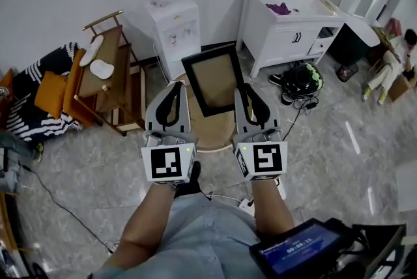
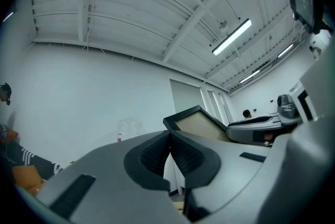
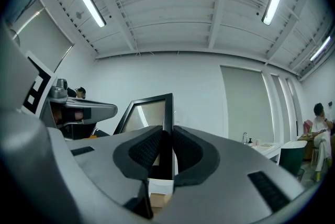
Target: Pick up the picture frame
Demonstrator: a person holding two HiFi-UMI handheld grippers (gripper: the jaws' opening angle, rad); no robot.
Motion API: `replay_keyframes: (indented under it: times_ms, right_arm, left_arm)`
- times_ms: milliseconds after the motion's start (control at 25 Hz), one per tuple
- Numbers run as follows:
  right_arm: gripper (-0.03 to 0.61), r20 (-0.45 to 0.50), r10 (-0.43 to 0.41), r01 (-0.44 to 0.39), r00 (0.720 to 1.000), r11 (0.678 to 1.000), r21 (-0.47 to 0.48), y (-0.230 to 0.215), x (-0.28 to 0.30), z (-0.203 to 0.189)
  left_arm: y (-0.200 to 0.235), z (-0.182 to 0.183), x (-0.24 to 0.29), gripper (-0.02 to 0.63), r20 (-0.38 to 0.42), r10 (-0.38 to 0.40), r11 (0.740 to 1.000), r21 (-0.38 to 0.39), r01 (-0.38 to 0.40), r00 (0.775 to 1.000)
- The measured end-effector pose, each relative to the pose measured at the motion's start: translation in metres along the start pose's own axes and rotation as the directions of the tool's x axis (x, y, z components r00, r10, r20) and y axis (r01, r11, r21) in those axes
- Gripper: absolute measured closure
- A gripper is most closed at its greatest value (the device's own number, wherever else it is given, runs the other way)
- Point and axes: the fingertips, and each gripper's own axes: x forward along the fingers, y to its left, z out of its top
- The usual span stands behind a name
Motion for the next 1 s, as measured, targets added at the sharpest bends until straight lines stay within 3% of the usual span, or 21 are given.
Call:
replay_keyframes:
  times_ms: [1000]
  right_arm:
    - [0.5,0.011,0.011,-0.011,1.0,1.0,0.009,0.001,-0.001,0.0]
  left_arm:
    - [-0.011,0.008,0.0,0.603,0.022,-0.021,1.0,-0.016,0.022,1.0]
